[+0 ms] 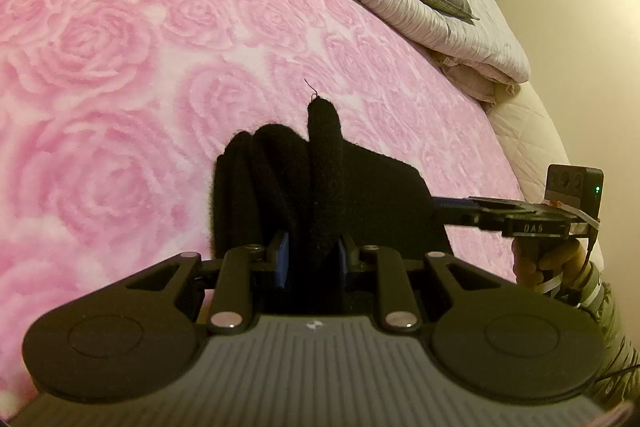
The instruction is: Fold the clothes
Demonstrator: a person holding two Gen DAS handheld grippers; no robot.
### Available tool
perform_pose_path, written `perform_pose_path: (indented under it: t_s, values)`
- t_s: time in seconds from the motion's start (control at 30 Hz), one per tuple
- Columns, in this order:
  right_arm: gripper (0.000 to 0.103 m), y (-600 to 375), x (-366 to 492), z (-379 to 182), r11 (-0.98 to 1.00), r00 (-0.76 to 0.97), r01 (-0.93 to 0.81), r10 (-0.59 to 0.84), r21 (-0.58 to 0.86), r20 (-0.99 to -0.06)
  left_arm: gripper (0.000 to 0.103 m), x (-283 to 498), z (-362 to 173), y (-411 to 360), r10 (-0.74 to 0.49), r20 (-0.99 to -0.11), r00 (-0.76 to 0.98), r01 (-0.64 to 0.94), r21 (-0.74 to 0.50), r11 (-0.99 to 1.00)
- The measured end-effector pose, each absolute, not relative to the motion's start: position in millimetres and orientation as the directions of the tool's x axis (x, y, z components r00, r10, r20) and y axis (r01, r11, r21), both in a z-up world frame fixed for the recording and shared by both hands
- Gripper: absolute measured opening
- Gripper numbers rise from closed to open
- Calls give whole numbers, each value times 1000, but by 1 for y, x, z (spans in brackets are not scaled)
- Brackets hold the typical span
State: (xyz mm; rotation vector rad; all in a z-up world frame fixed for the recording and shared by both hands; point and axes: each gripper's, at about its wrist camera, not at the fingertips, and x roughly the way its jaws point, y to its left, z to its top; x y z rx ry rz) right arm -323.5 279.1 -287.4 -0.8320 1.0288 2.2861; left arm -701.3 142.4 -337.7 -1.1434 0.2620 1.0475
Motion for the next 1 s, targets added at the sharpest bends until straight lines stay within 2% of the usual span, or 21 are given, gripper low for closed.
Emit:
perform_pose_path:
  t_s: [0.1,0.43,0.7,0.8,0.9,1.0]
  values:
    - [43,281,-316,-285,-561,-690,-668,221,489,-689,20,-700,-337,142,546,-653,524,-790,-613,26]
    - [41,290,-330,-298,-545,-701,-664,216,512,-679,20,-700,-340,140,561,-661,498,-805,-593,16]
    - [41,266,-321,-294,-514,-712,-674,260,531,-652,24,-707,-338,130,554,-654,515,-771,-636,-35]
    - [40,253,-323,-293,-515,-710,-677,268,526,-651,17,-706,-336,127,568,-652,503,-779,-627,-30]
    - [32,250,-332,-292,-518,-694,-691,281,504,-663,15,-706,-328,121,588,-654,476,-804,-595,-10]
    - [30,252,-346,-291,-531,-686,-692,271,489,-676,15,-717,-331,120,587,-663,464,-804,-593,-34]
